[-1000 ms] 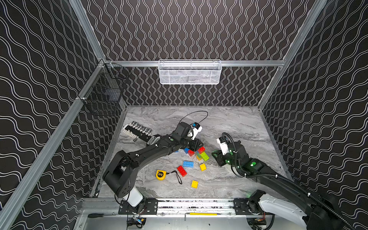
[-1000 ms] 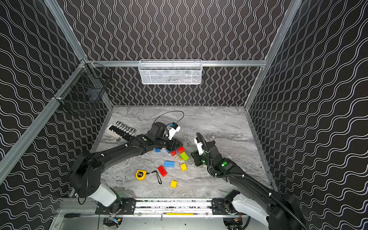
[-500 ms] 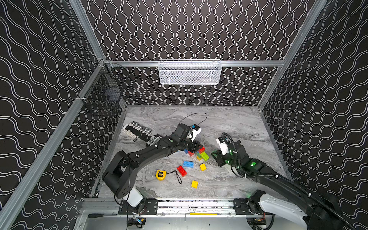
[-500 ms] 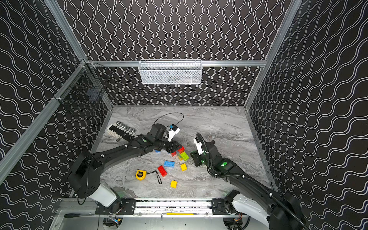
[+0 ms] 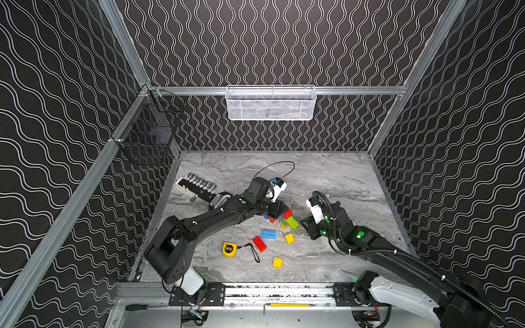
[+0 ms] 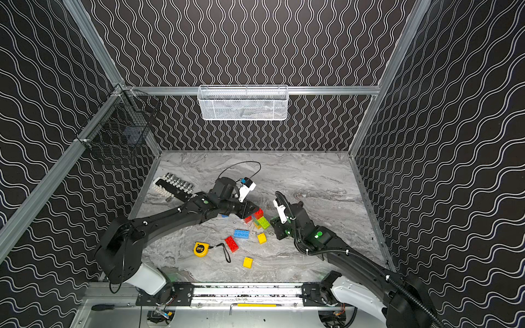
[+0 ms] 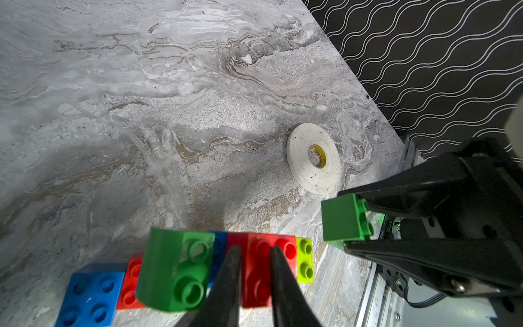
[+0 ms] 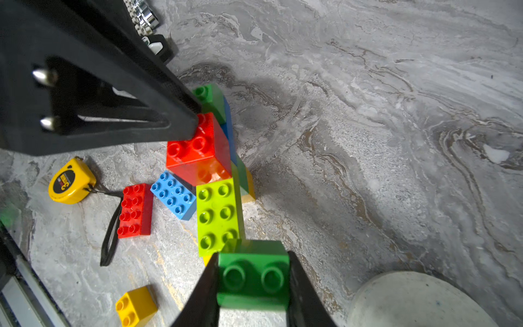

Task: Assemble a fork with lego
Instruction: Assemble the lego brick with the lego brick.

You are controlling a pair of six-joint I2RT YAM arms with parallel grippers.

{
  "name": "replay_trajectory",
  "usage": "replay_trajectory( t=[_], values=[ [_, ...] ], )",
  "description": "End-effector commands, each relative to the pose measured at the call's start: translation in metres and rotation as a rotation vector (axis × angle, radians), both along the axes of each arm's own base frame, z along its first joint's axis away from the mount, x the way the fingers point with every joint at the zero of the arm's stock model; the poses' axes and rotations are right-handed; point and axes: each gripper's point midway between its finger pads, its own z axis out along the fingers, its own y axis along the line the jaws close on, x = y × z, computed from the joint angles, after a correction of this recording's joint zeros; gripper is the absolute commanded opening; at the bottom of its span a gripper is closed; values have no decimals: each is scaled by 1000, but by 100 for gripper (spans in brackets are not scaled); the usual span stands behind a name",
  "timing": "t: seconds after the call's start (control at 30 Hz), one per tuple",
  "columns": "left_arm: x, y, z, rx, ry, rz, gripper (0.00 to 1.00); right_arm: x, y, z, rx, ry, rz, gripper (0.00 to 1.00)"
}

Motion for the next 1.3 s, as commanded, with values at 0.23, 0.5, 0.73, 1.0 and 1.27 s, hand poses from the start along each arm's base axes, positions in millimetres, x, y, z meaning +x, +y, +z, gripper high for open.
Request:
replay_trajectory(
  t=[0.23,0.5,0.73,1.0,1.27],
  values=[
    [-14,11,-20,58,42,-20,21,-7,7,-4,-48,-54,71,0],
    [-17,11,-31,96,46,-37,20,-7,14,-2,-53,-86,117,0],
    [-18,12,-35,120,42,-36,19,-5,23,-2,-73,-102,153,0],
    [-20,14,-40,141,35,-42,19,-2,28,4,-75,-137,156,0],
    [-20,16,-42,155,25,-39,18,2,32,-3,-106,-93,149,0]
  ],
)
